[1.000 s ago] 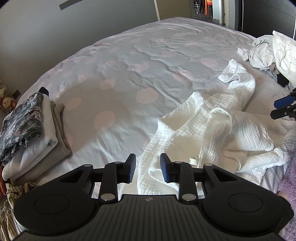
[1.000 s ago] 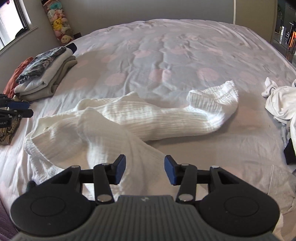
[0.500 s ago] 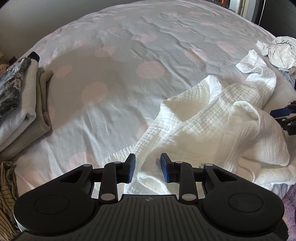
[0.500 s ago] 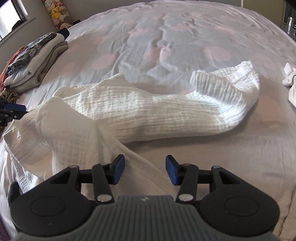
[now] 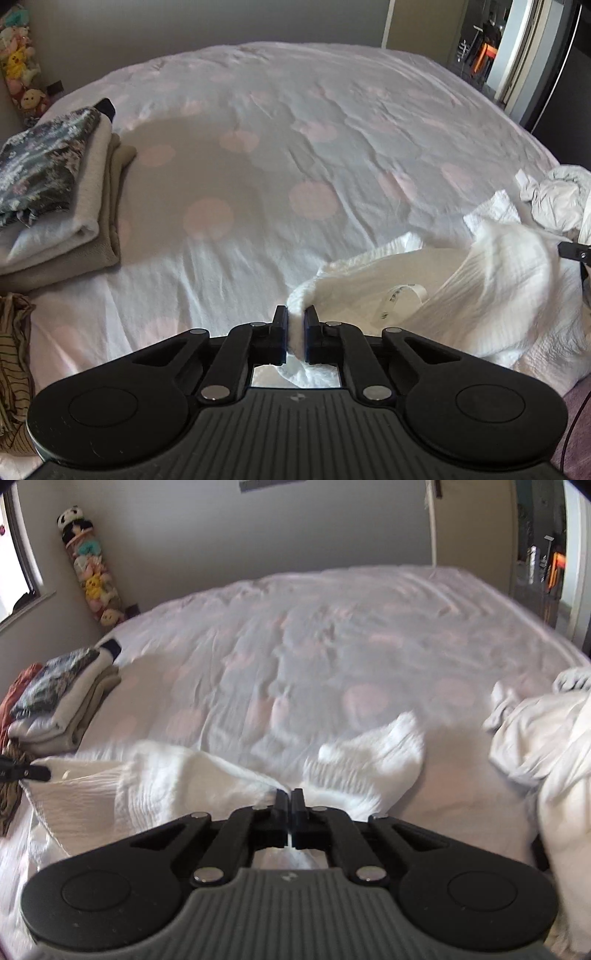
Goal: Fold clothes
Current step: 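Grasp the shirt with both grippers and lift it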
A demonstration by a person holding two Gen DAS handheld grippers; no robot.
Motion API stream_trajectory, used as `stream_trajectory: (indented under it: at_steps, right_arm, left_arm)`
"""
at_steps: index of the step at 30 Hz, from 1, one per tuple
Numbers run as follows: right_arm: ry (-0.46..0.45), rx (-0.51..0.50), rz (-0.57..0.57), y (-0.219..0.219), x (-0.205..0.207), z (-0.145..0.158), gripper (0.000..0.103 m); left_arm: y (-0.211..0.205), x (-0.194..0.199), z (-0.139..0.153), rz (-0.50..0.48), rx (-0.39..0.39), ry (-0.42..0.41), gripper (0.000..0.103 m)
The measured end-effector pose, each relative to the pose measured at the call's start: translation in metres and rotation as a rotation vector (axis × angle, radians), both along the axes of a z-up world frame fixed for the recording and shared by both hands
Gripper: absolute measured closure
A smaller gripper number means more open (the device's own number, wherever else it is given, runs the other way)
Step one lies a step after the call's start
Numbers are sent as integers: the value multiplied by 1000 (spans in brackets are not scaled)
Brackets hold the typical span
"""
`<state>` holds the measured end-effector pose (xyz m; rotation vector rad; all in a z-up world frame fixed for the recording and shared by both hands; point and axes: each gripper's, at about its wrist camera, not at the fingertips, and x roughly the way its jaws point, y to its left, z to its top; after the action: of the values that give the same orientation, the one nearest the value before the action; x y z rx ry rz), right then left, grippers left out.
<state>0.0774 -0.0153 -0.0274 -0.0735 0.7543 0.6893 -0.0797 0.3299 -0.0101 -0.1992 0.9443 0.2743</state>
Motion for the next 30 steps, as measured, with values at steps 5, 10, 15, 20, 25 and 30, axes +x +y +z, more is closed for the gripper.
stream_trajectory:
  at_steps: [5, 10, 15, 20, 25, 30]
  right_arm:
    - [-160, 85, -13, -10, -3, 79, 101]
    - [-335, 168, 48, 3, -30, 156, 101]
    - [-463, 268, 92, 13, -65, 214, 101]
    - [-509, 298, 90, 18, -90, 230, 101]
    - [-446, 243, 65, 20, -94, 194, 101]
    - [-349, 117, 15, 26, -82, 132, 101]
  left_arm:
    - [-9, -17, 71, 52, 60, -167, 97]
    - [-17, -43, 149, 107, 132, -333, 97]
    - [-24, -96, 228, 173, 204, -478, 97]
    - [-34, -124, 248, 181, 227, -504, 97]
    - [-30, -122, 184, 203, 107, -463, 97]
    - [-14, -109, 82, 251, -87, -387, 97]
